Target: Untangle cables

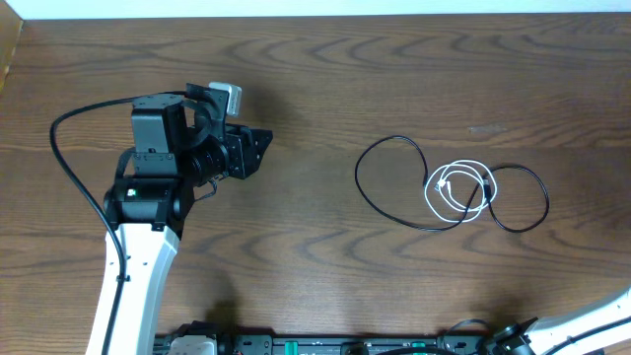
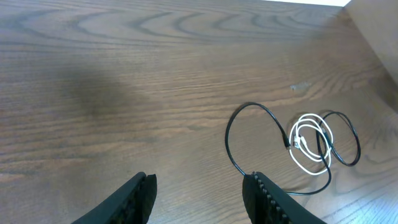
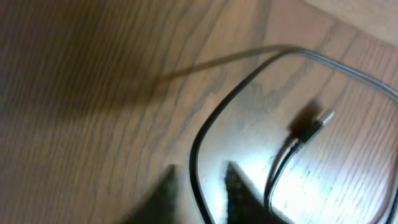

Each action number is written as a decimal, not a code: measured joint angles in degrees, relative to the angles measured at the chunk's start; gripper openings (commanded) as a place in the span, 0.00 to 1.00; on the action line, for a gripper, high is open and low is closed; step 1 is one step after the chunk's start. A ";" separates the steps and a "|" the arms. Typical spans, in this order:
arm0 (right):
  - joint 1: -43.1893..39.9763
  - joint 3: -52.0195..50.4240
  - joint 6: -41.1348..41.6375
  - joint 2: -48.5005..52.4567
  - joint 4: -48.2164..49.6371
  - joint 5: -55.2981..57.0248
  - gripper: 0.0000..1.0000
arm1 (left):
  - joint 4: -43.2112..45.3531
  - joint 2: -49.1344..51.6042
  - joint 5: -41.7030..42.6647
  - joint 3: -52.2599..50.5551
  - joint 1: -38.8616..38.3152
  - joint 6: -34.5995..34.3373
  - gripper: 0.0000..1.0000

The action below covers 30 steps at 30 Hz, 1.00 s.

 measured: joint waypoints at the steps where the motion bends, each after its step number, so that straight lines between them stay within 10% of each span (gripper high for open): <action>1: 0.00 0.00 -0.22 0.00 0.09 -0.13 0.72 | 0.00 0.00 0.00 0.00 -0.17 0.00 0.50; 4: 0.00 0.00 -0.28 0.00 0.13 -0.26 0.99 | 0.00 0.00 0.02 0.00 -0.83 0.00 0.50; 30: 2.34 7.19 15.10 -19.87 -18.84 10.01 0.99 | -1.09 0.00 0.68 0.00 -1.33 0.07 0.51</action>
